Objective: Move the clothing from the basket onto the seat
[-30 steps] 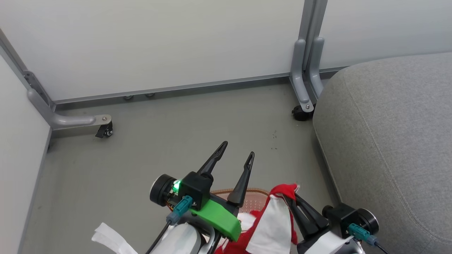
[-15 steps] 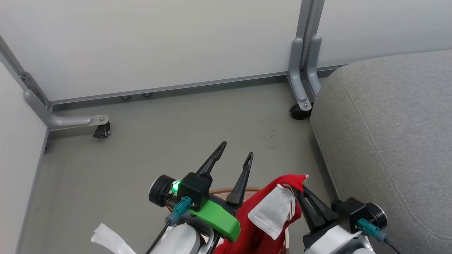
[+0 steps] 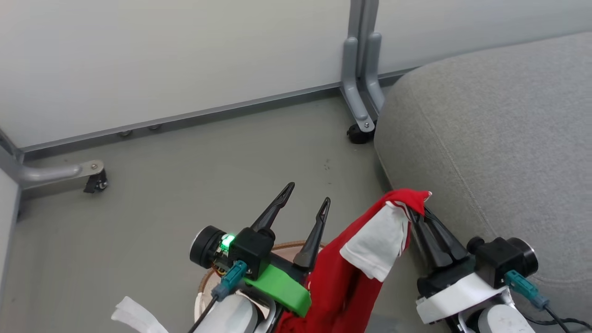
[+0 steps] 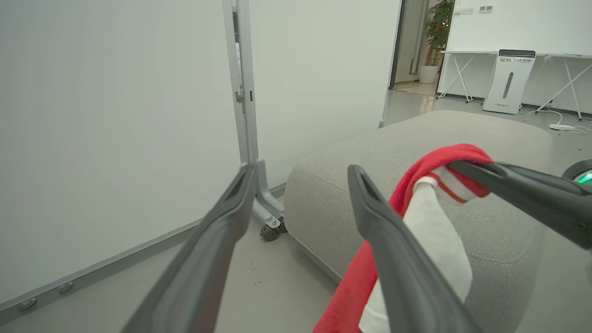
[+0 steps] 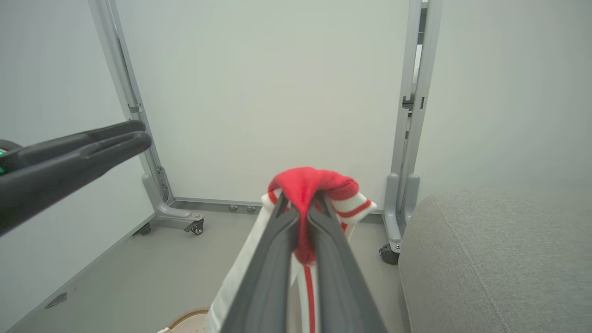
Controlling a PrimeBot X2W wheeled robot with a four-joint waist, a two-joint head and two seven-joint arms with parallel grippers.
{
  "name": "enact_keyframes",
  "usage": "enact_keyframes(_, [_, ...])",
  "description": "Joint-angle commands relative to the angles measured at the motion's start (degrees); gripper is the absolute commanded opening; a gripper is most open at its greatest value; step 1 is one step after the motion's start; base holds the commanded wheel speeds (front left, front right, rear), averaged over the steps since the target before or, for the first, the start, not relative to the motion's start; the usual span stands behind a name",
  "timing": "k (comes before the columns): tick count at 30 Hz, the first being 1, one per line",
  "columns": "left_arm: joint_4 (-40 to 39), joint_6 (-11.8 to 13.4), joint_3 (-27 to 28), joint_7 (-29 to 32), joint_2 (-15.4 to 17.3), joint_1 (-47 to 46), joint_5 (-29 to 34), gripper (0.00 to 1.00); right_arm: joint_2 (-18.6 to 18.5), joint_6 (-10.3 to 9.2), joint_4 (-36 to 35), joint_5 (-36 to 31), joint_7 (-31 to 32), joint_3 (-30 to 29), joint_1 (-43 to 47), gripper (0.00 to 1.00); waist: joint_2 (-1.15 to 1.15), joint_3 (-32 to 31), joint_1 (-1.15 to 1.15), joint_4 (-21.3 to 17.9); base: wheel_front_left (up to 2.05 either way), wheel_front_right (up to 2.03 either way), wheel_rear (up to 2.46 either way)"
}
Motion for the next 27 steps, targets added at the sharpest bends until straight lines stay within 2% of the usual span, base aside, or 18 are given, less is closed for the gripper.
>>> enact_keyframes(1, [-0.3,0.1,0.2,-0.3,0.7,0.4,0.7,1.00,-0.4,-0.08,-1.1,-0.1,-0.3,-0.5,-0.2,0.00,0.00,2.1,0.00,-4.2,0.00,0.00,0.00])
enact_keyframes(16, [-0.4,-1.3,0.1,-0.3,3.1,-1.9,1.6,1.00,0.8,-0.08,-6.9,-1.5,-0.3,-4.8,1.1,0.00,0.00,8.8,0.00,-17.0,0.00,0.00,0.00])
enact_keyframes(22, [-0.1,-1.7,-0.4,0.0,3.8,-2.9,2.2,1.00,2.0,-0.08,-7.2,-1.6,-0.3,-6.1,0.8,0.00,0.00,12.0,0.00,-20.2,0.00,0.00,0.00])
enact_keyframes(27, [-0.7,-2.1,-1.3,0.8,4.3,-4.2,3.0,1.00,2.9,-0.08,-8.1,-1.7,-0.3,-7.7,-0.5,0.00,0.00,15.4,0.00,-20.6,0.00,0.00,0.00])
